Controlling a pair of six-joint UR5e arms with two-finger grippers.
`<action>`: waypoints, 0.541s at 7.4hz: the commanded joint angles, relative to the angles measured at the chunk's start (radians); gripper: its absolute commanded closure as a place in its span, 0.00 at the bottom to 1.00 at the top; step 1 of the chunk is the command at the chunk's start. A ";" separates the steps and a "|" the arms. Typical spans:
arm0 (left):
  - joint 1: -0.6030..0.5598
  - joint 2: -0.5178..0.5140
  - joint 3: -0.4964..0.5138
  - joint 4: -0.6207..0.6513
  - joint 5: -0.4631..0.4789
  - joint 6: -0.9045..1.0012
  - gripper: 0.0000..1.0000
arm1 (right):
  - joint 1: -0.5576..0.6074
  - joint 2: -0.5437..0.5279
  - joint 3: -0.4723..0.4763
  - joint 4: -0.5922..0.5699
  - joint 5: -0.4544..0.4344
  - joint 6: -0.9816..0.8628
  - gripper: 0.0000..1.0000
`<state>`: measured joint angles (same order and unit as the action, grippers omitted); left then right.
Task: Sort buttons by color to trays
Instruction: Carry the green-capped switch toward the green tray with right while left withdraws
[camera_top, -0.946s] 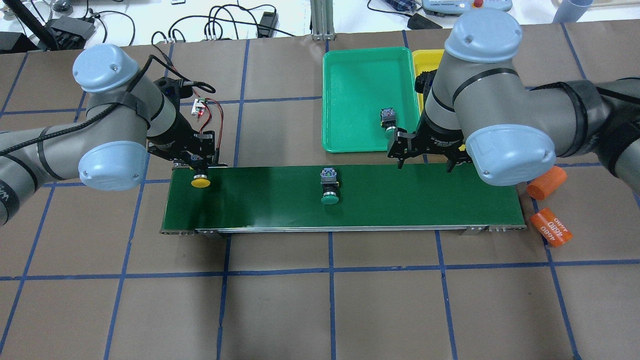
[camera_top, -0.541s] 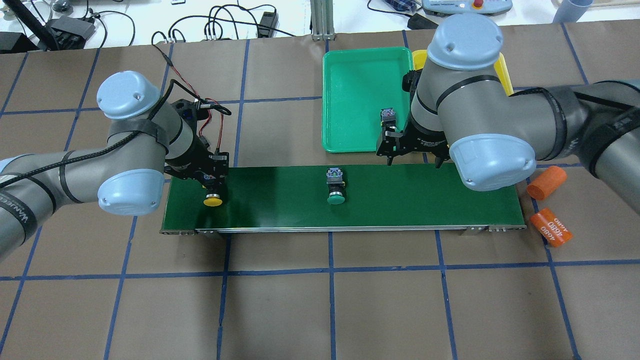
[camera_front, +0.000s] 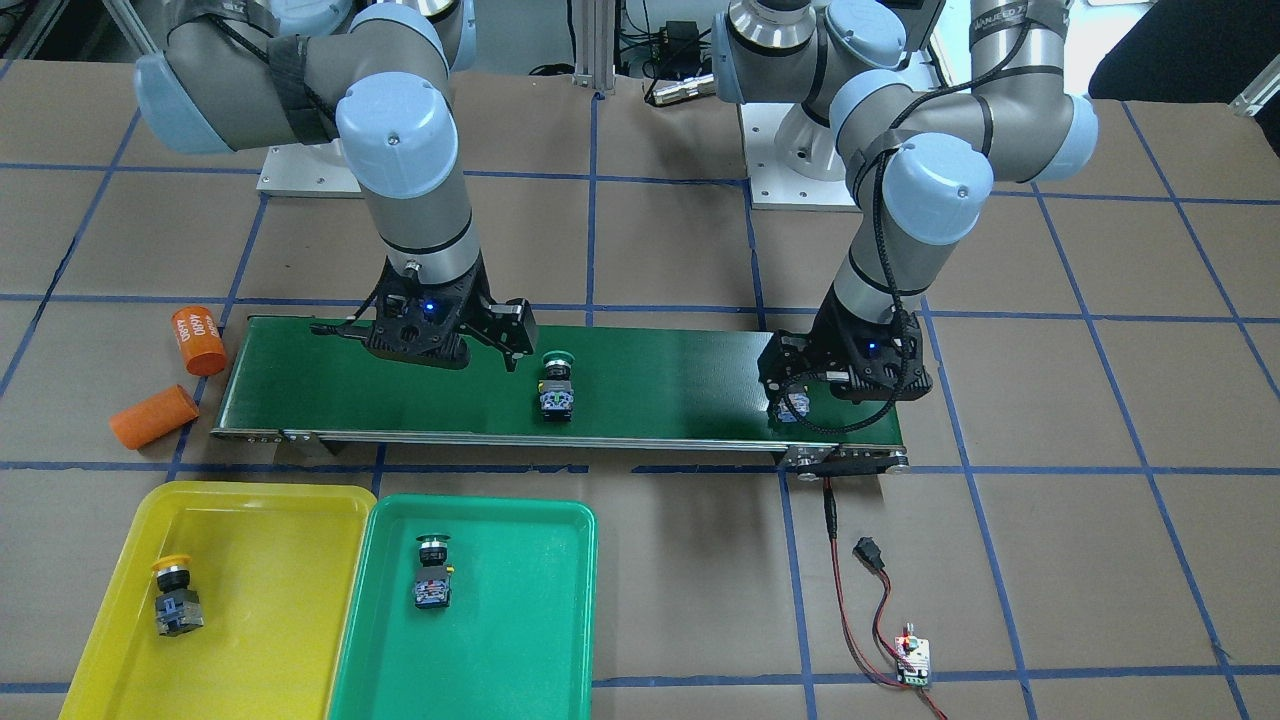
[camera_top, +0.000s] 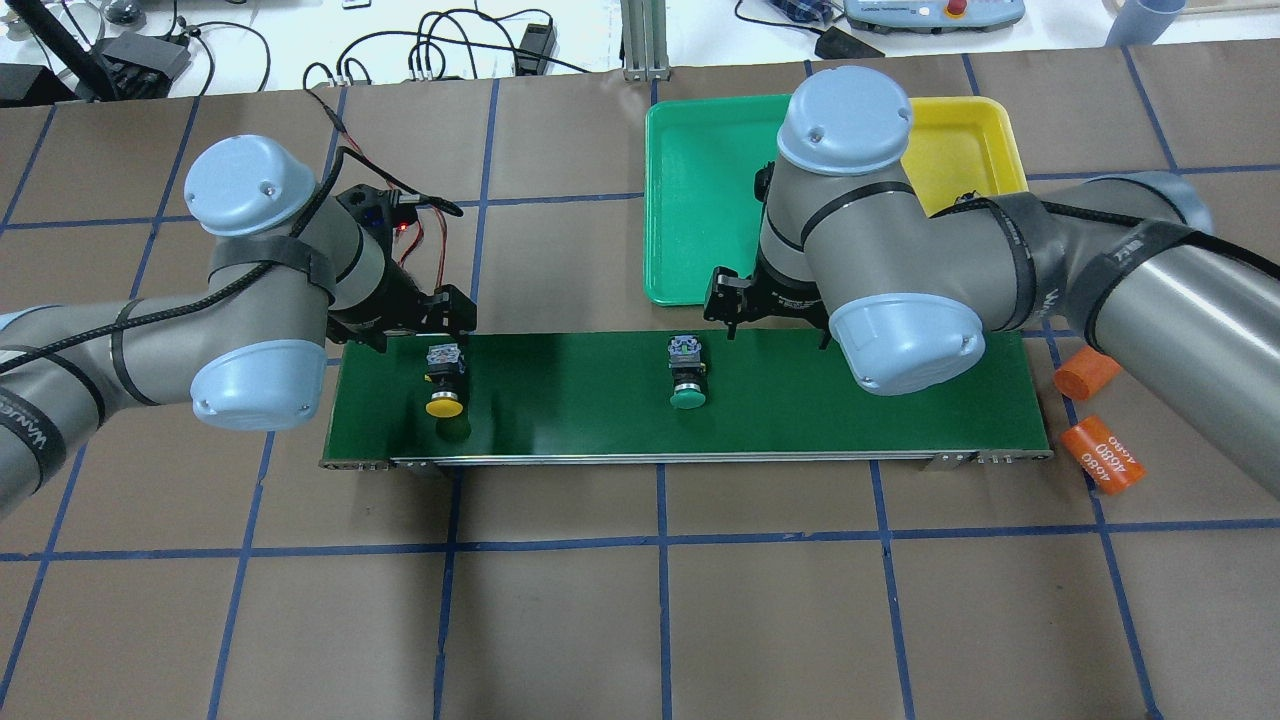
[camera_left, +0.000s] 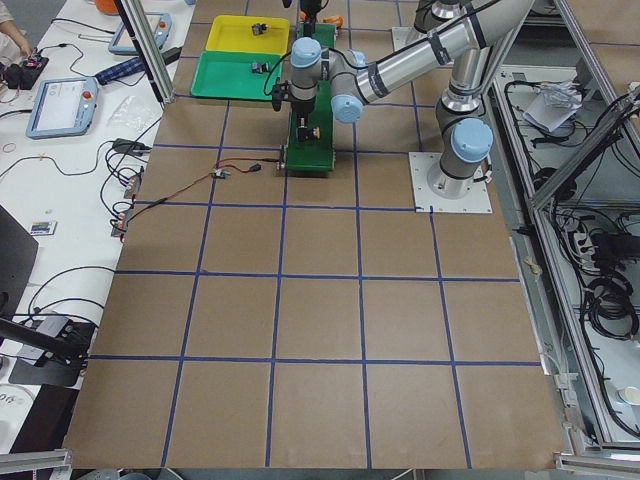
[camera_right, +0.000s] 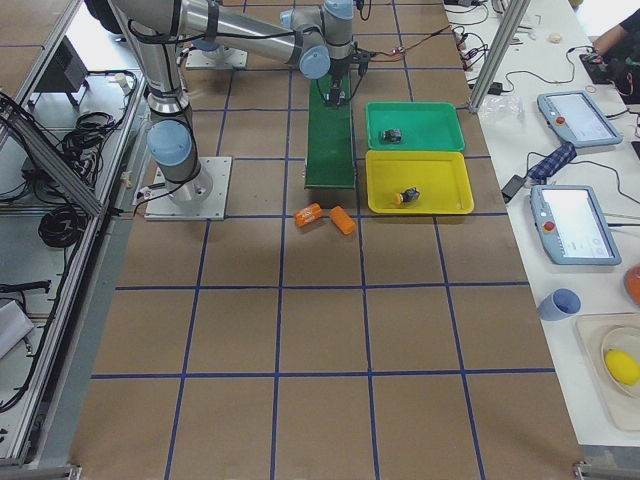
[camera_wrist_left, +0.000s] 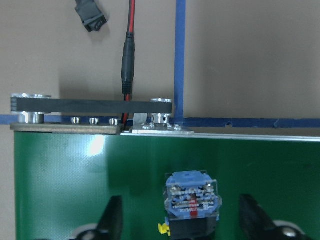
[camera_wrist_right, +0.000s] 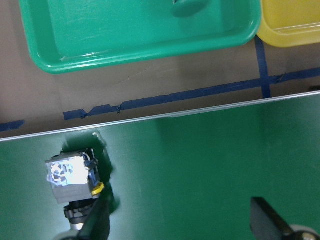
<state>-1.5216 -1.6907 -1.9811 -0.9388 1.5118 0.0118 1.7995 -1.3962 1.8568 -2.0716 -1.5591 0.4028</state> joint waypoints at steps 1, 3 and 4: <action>-0.002 0.072 0.249 -0.373 0.004 -0.025 0.00 | 0.024 0.037 -0.004 -0.022 0.010 0.036 0.00; -0.040 0.101 0.451 -0.625 0.016 -0.030 0.00 | 0.072 0.069 -0.007 -0.031 0.010 0.037 0.00; -0.040 0.101 0.488 -0.662 0.016 -0.030 0.00 | 0.078 0.089 -0.007 -0.059 0.010 0.039 0.00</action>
<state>-1.5526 -1.5967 -1.5699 -1.5146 1.5253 -0.0172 1.8614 -1.3303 1.8509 -2.1063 -1.5496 0.4400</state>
